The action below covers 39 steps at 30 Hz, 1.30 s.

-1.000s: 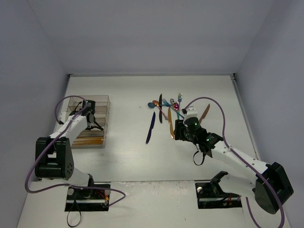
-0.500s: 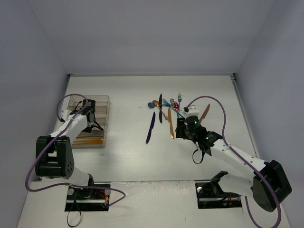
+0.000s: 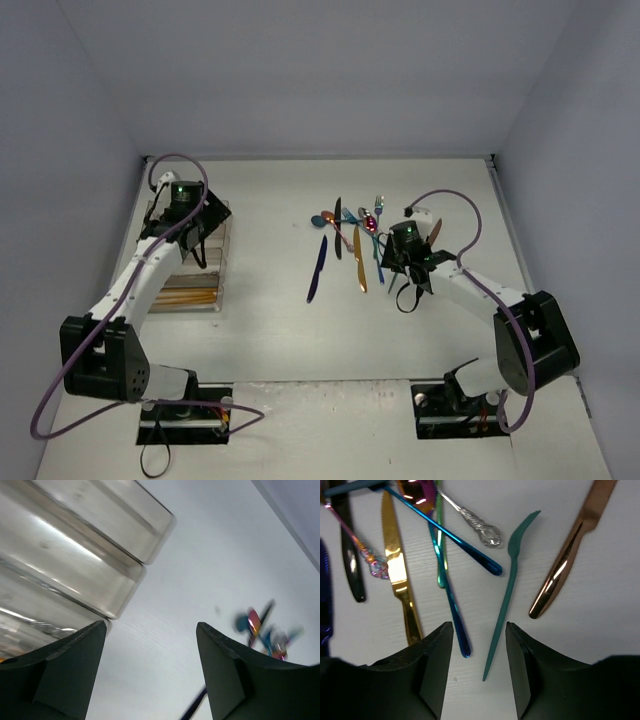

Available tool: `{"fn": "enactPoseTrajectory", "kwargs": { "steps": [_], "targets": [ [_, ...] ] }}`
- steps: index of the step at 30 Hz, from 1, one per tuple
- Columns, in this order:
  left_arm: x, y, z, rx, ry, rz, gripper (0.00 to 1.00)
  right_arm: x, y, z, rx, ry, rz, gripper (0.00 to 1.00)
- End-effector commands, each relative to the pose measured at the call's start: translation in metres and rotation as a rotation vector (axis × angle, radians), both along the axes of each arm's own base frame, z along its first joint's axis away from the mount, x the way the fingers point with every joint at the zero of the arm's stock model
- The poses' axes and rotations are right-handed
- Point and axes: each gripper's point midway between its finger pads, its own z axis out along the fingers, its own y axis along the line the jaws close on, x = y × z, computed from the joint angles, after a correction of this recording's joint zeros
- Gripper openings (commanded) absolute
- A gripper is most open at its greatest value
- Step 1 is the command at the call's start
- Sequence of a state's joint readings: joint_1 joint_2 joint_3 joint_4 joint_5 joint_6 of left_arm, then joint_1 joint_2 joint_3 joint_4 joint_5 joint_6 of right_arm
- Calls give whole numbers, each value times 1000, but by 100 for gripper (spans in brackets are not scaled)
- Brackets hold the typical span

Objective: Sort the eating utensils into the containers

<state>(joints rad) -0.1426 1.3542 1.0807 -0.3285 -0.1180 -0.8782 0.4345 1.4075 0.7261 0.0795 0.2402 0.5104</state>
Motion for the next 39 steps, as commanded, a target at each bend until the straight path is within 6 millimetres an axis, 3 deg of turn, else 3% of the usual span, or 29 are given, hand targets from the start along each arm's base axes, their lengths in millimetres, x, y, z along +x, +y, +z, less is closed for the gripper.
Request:
{"fn": "enactPoseTrajectory", "kwargs": {
  "steps": [1, 7, 14, 19, 23, 27, 32, 36, 39],
  "targets": [
    [-9, -58, 40, -1, -175, -431, 70, 17, -9, -4, 37, -10, -134, 38],
    [-33, -73, 41, 68, -179, -576, 70, 16, -11, -27, 58, 46, -196, 31],
    [-42, -83, 33, 74, -149, -623, 70, 11, -21, -47, 24, 83, -261, 24],
    [-44, -98, 42, 105, -160, -658, 70, 7, -31, -46, -6, 67, -285, 6],
    [-46, -121, 55, 92, -189, -715, 70, 12, -34, -22, -15, 0, -267, 0],
    [-48, -149, 67, 42, -208, -779, 70, 16, -22, 21, -22, -113, -173, 0],
    [-51, -184, 84, -37, -245, -840, 70, 6, 29, 90, 3, -309, 126, 0],
    [-52, -219, 95, -121, -291, -879, 70, -15, 82, 116, 90, -390, 393, 0],
    [-52, -240, 101, -154, -314, -904, 70, -28, 104, 127, 142, -440, 507, 0]
  ]
}}
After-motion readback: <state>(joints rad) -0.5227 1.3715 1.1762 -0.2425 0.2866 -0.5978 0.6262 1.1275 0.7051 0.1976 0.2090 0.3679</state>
